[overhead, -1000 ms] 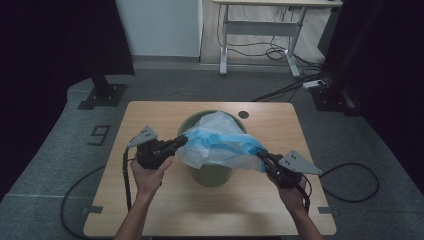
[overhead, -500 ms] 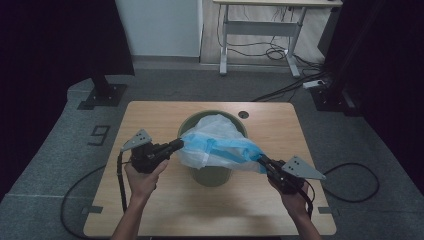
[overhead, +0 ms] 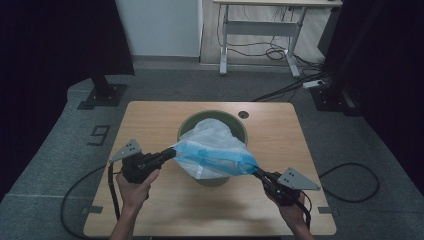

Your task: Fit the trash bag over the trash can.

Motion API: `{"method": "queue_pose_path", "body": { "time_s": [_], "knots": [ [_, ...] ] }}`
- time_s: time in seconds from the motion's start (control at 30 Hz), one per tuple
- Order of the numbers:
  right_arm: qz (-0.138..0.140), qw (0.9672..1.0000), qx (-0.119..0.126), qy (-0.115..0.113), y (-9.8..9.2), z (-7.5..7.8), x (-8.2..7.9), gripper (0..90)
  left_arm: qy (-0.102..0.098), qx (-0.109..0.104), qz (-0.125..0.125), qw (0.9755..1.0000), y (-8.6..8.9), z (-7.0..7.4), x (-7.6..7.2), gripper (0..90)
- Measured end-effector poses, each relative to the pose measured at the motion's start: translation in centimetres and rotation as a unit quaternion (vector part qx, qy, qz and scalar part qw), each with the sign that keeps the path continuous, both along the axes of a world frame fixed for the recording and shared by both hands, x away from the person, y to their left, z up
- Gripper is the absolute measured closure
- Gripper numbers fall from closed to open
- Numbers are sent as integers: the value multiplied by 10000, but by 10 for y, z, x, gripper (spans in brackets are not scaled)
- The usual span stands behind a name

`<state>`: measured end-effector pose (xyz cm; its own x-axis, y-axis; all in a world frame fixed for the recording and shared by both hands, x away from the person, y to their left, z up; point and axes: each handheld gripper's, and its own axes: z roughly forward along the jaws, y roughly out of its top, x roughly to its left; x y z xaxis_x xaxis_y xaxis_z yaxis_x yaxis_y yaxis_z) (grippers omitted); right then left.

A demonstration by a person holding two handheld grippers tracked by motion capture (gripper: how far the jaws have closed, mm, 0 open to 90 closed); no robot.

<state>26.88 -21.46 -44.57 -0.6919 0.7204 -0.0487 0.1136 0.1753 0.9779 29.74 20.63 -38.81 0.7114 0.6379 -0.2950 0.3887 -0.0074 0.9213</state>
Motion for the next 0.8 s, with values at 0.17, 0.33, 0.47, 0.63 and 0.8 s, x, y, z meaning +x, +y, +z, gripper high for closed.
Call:
{"method": "queue_pose_path", "body": {
  "time_s": [0.17,0.33,0.47,0.63,0.8],
  "knots": [
    [72,9998,-144,117,6,-12,1,888,92,42,77,9999,4,-12,1,900],
    [69,9991,-353,213,11,-24,4,888,123,179,218,9995,5,-20,6,900],
    [82,9982,-487,350,15,-34,9,887,147,105,255,9995,7,-21,10,900],
    [-42,9986,-393,350,12,-36,7,703,69,97,240,9996,6,-17,8,900],
    [-10,9993,-92,365,-3,-30,-2,625,-22,98,194,9998,4,-11,5,900]
  ]
}}
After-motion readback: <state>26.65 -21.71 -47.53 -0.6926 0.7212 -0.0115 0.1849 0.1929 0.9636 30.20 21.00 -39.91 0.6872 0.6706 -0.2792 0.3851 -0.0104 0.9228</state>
